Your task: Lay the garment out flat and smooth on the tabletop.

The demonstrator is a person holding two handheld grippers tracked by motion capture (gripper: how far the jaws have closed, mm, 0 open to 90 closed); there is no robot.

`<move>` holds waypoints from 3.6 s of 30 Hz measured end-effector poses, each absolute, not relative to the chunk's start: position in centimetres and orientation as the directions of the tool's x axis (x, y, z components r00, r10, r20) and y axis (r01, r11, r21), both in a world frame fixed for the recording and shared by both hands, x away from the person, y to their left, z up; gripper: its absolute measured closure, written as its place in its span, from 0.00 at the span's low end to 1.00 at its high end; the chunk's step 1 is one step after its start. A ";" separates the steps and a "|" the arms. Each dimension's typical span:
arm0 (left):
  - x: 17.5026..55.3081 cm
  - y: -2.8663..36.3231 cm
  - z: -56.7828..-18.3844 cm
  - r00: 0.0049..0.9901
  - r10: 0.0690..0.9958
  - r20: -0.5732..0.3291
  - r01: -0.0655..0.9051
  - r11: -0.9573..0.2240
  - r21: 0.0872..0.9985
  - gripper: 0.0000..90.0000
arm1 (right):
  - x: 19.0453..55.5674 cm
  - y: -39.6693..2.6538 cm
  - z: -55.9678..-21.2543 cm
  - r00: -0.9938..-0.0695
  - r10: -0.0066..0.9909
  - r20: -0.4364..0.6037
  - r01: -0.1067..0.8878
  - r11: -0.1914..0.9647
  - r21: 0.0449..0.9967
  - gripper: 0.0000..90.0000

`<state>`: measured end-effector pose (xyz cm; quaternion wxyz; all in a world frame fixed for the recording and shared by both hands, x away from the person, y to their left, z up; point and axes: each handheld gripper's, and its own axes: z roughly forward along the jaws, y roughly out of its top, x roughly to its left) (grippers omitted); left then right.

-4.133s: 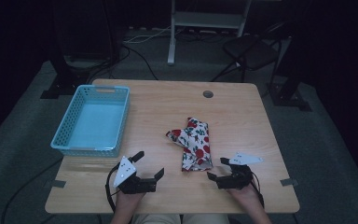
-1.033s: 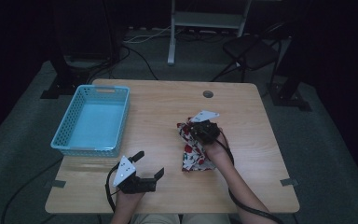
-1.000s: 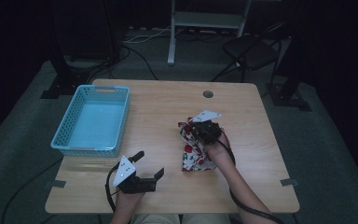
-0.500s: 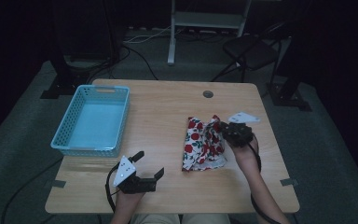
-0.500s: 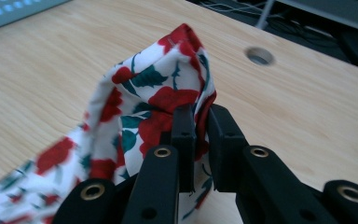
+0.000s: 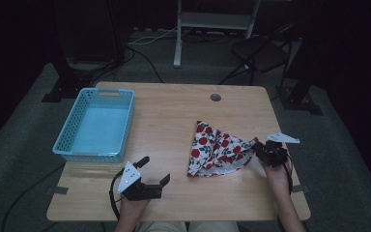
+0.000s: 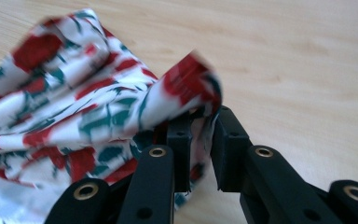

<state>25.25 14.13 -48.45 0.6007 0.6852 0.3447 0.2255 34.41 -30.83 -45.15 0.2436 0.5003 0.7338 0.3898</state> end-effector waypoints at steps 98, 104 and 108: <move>38.5 -3.7 -43.7 0.701 0.713 0.015 0.418 -0.429 0.801 0.93 | 27.5 -34.5 -48.5 -0.319 0.947 0.037 0.424 0.107 0.899 0.26; 38.5 -0.7 -43.1 0.660 0.751 0.013 0.432 -0.394 0.811 0.93 | 27.5 -34.5 -48.5 -0.314 0.949 0.038 0.425 0.104 0.899 0.26; 38.6 1.6 -43.1 0.618 0.786 -0.005 0.448 -0.347 0.824 0.93 | 27.5 -34.5 -48.5 -0.312 0.949 0.040 0.424 0.102 0.900 0.26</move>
